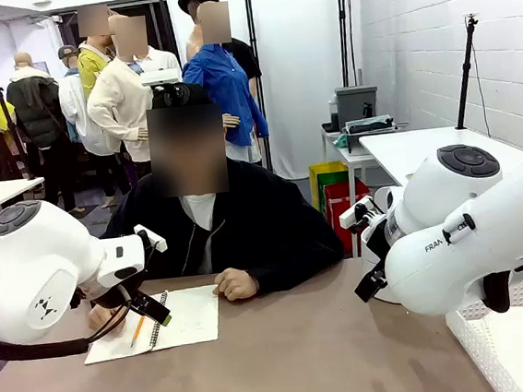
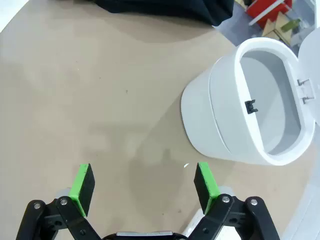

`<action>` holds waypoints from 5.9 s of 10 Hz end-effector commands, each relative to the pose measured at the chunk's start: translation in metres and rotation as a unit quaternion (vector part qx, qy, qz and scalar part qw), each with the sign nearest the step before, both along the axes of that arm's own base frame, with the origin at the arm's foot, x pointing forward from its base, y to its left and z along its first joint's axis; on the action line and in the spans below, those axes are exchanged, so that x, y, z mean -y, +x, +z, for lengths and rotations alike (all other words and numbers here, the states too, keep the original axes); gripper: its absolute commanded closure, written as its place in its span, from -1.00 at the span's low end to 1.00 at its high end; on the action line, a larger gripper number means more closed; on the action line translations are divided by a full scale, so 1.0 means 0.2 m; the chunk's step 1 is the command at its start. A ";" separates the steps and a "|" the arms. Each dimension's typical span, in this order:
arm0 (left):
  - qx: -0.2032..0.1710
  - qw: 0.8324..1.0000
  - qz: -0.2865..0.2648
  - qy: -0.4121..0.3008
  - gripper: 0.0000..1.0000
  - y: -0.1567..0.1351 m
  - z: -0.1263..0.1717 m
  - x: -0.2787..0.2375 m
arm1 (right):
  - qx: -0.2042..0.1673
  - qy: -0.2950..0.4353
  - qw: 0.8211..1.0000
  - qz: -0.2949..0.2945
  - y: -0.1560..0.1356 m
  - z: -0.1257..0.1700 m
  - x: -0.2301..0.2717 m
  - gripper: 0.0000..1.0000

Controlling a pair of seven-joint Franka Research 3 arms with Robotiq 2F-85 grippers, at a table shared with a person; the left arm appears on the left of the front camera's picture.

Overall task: Sort the paper based on its condition.
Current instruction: If a person hands you a paper, place it in the Organizing basket , and if it's crumpled, put it in the Trash can.

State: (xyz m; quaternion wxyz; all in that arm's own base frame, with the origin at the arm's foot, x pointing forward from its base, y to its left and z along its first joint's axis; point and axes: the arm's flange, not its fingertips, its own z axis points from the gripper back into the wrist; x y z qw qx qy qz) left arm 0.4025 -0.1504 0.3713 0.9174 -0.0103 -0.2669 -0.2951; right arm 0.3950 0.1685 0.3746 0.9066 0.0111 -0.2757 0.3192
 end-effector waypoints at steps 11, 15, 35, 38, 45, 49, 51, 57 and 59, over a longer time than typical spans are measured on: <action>0.000 1.000 0.000 0.000 -1.00 0.00 0.00 0.00 | 0.000 0.000 1.000 0.000 0.00 0.00 0.00 -1.00; 0.000 1.000 0.000 0.000 -1.00 0.00 0.00 0.00 | 0.000 0.000 1.000 0.000 0.00 0.00 0.00 -1.00; -0.023 0.983 -0.166 -0.071 -1.00 -0.43 1.11 0.08 | -0.039 0.081 0.991 0.097 -0.26 0.91 -0.36 -1.00; 0.019 0.979 -0.189 -0.079 -1.00 -0.39 1.37 -0.09 | -0.025 0.079 0.993 0.084 -0.24 1.21 -0.29 -1.00; 0.038 0.968 -0.219 -0.114 -1.00 -0.27 1.38 -0.34 | -0.005 0.126 0.985 0.121 -0.10 1.38 0.05 -1.00; 0.041 0.961 -0.242 -0.129 -1.00 -0.21 1.39 -0.27 | -0.021 0.098 0.987 0.125 -0.06 1.25 0.15 -1.00; 0.038 0.960 -0.248 -0.123 -1.00 -0.20 1.39 -0.22 | -0.024 0.095 0.986 0.133 -0.06 1.23 0.17 -1.00; 0.030 0.964 -0.237 -0.120 -1.00 -0.22 1.37 -0.21 | -0.020 0.090 0.989 0.120 -0.06 1.25 0.15 -1.00; 0.030 0.964 -0.237 -0.120 -1.00 -0.22 1.37 -0.21 | -0.020 0.090 0.989 0.120 -0.06 1.25 0.15 -1.00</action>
